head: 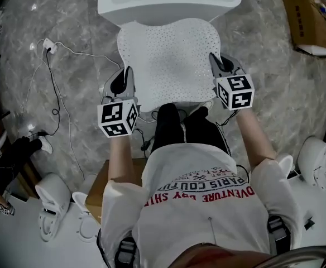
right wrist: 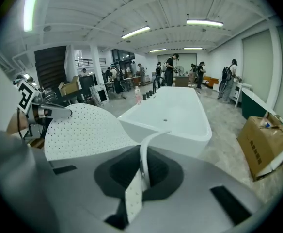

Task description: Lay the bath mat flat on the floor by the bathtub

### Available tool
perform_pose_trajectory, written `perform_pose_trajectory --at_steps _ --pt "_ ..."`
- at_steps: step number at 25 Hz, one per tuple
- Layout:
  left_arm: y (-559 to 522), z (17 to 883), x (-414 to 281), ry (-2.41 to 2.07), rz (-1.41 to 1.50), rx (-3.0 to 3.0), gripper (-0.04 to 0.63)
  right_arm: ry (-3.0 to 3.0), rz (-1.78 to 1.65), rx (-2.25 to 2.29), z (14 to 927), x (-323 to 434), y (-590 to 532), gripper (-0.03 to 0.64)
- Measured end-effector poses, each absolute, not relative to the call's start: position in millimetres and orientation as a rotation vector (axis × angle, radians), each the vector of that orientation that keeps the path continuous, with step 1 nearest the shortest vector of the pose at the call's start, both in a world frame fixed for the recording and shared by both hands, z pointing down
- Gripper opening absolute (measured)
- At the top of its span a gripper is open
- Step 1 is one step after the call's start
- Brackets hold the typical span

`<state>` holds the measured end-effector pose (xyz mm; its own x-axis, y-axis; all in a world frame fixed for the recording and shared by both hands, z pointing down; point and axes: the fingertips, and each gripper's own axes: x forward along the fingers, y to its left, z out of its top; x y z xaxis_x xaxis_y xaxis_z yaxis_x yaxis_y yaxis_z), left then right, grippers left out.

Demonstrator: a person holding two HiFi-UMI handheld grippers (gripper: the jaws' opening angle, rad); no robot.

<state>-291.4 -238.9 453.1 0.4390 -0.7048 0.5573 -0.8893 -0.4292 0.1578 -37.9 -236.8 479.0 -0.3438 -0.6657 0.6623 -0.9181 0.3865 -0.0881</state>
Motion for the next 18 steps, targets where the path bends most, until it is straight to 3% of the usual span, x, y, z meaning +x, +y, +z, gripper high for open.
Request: perform_pose_trajectory --at_steps 18 --pt "-268 764 -248 -1.36 0.714 2.389 0.017 -2.078 0.596 1.422 787 35 -255 0.012"
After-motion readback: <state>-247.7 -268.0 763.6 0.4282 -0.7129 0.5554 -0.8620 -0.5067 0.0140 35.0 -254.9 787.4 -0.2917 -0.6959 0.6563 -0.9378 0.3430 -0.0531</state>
